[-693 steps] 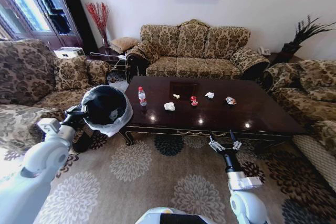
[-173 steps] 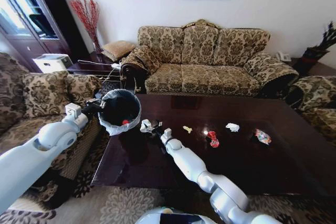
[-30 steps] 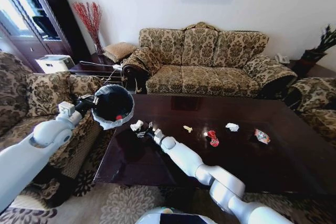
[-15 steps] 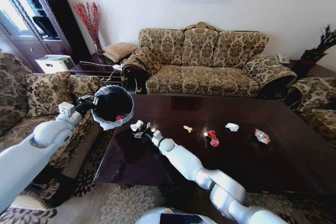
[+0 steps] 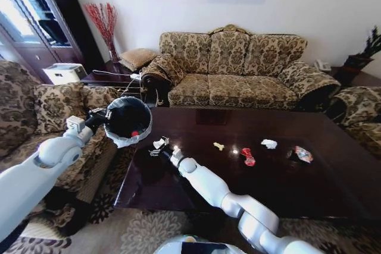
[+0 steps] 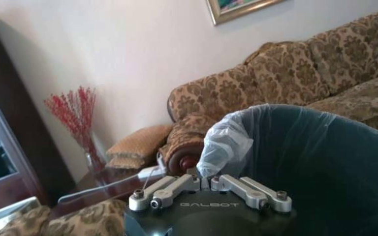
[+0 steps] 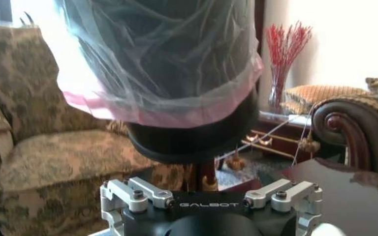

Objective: Move to the front of the table and place the trash on the table into the trash bin.

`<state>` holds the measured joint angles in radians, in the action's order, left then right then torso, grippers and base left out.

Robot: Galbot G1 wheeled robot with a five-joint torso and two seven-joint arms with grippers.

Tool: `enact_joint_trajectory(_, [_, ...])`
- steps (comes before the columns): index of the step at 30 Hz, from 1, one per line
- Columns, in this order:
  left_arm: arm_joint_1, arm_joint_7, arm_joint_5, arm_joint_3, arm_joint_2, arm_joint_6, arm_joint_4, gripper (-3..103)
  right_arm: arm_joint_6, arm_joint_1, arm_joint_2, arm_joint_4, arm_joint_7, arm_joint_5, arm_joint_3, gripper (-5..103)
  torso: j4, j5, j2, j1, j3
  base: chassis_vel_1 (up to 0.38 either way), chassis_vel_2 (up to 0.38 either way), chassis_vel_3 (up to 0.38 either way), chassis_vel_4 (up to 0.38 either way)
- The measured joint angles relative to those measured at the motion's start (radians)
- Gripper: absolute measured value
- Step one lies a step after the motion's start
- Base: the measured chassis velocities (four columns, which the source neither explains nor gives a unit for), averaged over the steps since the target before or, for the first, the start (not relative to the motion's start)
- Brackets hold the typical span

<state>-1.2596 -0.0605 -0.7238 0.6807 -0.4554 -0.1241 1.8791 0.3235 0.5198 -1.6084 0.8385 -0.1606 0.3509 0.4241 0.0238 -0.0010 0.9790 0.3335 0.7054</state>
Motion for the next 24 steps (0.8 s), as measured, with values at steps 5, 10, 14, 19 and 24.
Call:
enact_joint_trajectory(5, [-0.001,0.0,0.0,-0.003,-0.004,0.0,0.001,3,-0.017,0.004,0.0,-0.021,0.06,-0.045,-0.005,100,-0.0004,0.0006,0.0,0.0,0.0,0.051,0.042,-0.011,-0.016])
enact_joint_trajectory(10, [-0.003,0.0,0.0,-0.002,-0.004,0.0,0.001,3,-0.041,0.012,0.001,-0.019,0.134,-0.095,-0.013,100,-0.0025,0.0017,0.0,0.0,0.0,-0.045,-0.037,0.007,-0.001])
enact_joint_trajectory(14, [-0.002,0.0,-0.001,-0.002,-0.004,0.001,0.0,3,-0.071,0.014,0.001,-0.004,0.155,-0.107,-0.015,100,-0.0021,0.0016,0.0,0.0,0.0,-0.017,-0.008,0.002,-0.003])
enact_joint_trajectory(19, [0.0,0.0,-0.002,-0.002,-0.007,0.001,-0.002,3,-0.097,0.017,0.0,-0.002,0.15,-0.091,-0.01,100,-0.0005,0.0009,0.0,0.0,0.0,0.0,0.0,0.0,0.0])
enact_joint_trajectory(24, [0.0,0.0,-0.002,-0.002,-0.011,0.002,-0.004,3,-0.129,0.024,0.0,0.011,0.165,-0.088,-0.001,90,-0.0012,0.001,0.0,0.0,0.0,0.0,0.0,0.0,0.0])
